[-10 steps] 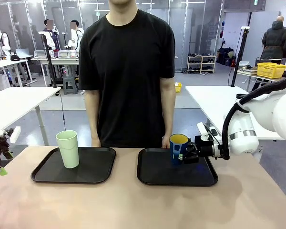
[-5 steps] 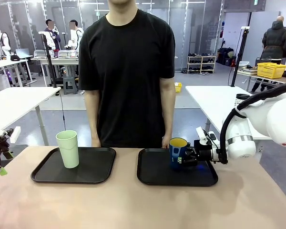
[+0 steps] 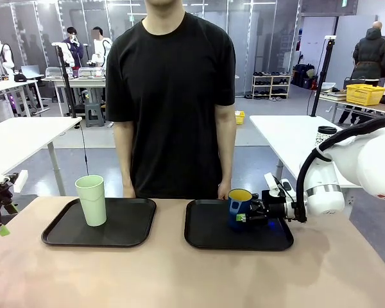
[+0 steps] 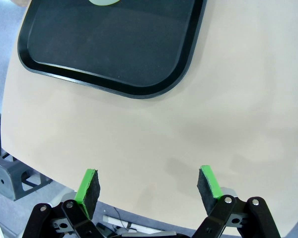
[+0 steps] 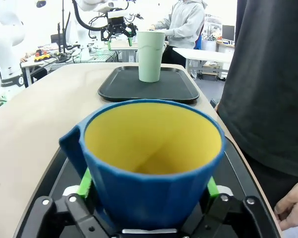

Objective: Sort and store the cups by type.
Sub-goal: Pick up the Handle plastic cup and place it into the empty Flat Tray.

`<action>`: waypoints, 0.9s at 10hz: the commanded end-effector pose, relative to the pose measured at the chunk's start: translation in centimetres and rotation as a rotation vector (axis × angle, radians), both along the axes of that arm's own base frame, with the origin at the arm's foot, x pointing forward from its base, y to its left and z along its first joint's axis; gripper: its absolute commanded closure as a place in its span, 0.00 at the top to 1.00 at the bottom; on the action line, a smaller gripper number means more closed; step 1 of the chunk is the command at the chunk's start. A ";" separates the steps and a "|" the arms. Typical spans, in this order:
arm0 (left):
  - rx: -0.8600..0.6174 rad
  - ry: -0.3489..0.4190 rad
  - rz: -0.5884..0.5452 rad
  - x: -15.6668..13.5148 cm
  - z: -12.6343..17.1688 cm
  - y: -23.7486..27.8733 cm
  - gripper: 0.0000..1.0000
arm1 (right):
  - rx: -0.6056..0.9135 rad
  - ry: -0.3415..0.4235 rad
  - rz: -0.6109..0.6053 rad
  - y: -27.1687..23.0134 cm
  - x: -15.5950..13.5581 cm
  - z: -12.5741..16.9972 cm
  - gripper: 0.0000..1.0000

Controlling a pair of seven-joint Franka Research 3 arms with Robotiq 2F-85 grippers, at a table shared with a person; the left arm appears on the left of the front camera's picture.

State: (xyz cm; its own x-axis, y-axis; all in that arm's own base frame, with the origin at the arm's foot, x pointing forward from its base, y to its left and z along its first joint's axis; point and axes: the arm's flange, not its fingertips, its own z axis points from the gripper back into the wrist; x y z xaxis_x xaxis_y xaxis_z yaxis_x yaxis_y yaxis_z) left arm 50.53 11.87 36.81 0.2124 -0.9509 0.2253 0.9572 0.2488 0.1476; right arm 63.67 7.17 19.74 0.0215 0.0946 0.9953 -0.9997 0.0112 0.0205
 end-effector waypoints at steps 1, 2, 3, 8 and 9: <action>-0.014 -0.020 -0.010 0.0 0.1 0.1 1.00 | 0.007 0.025 -0.014 0.2 0.5 0.2 1.00; -0.014 -0.020 -0.010 0.0 0.1 0.1 1.00 | 0.005 0.023 -0.015 0.2 0.4 0.2 1.00; -0.014 -0.020 -0.010 0.0 0.1 0.1 1.00 | 0.002 0.023 -0.015 0.1 0.3 0.2 1.00; -0.014 -0.020 -0.010 0.0 0.1 0.1 1.00 | -0.015 0.030 -0.027 -1.2 -1.4 0.6 1.00; -0.014 -0.020 -0.010 0.0 0.1 0.1 1.00 | -0.014 0.026 -0.038 -1.8 -2.0 0.7 1.00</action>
State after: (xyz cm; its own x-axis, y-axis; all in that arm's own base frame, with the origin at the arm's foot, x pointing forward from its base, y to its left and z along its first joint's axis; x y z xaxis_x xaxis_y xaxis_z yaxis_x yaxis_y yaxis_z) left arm 50.53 11.87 36.81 0.2124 -0.9509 0.2253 0.9572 0.2488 0.1476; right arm 62.86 5.78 19.64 0.0409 0.0991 0.9942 -0.9988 0.0326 0.0378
